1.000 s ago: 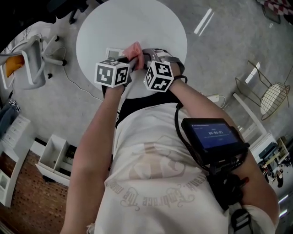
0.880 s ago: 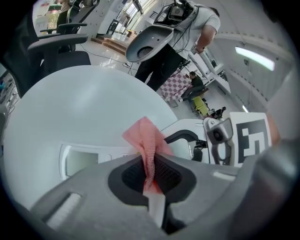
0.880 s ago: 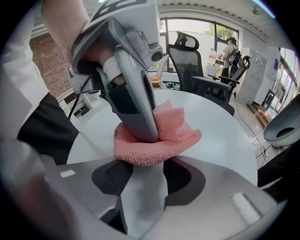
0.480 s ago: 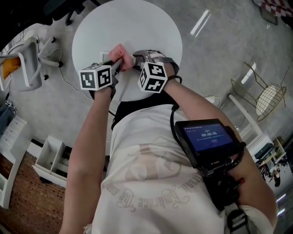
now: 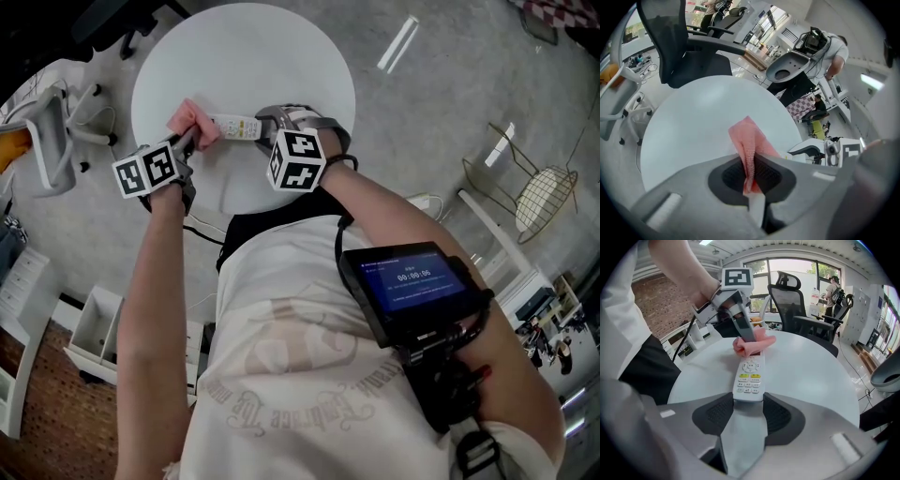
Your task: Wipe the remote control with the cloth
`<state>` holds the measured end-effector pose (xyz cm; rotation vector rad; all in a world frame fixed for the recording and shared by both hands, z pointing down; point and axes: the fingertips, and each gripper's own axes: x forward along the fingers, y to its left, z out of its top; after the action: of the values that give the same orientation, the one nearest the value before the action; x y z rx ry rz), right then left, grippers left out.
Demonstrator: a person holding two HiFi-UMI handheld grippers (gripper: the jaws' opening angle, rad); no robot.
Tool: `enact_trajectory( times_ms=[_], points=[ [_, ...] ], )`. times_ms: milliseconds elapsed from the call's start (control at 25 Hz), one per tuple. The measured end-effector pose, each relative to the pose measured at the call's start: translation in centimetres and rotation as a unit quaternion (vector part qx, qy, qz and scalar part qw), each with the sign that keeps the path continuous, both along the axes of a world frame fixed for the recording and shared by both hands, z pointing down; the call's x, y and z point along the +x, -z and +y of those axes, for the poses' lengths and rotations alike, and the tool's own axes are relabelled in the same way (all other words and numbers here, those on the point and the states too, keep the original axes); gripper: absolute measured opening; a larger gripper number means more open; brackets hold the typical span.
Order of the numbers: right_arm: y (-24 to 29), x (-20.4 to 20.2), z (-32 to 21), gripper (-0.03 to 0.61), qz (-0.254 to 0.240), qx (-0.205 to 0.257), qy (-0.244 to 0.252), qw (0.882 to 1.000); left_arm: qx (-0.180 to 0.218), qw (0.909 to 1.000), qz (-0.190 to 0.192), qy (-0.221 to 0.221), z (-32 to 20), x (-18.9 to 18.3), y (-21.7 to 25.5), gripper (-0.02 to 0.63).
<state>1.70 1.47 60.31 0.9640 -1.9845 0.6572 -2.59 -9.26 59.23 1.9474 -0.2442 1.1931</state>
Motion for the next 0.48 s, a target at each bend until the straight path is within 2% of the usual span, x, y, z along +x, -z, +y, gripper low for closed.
enact_trajectory(
  times_ms=[240, 480],
  points=[
    [-0.1, 0.1, -0.1, 0.209, 0.000, -0.002, 0.007, 1.000, 0.026, 0.9993, -0.018, -0.021, -1.3, -0.4, -0.1, 0.017],
    [-0.2, 0.1, 0.2, 0.209, 0.005, -0.004, 0.014, 1.000, 0.040, 0.9934, -0.014, -0.107, 3.3, 1.5, 0.1, 0.017]
  ],
)
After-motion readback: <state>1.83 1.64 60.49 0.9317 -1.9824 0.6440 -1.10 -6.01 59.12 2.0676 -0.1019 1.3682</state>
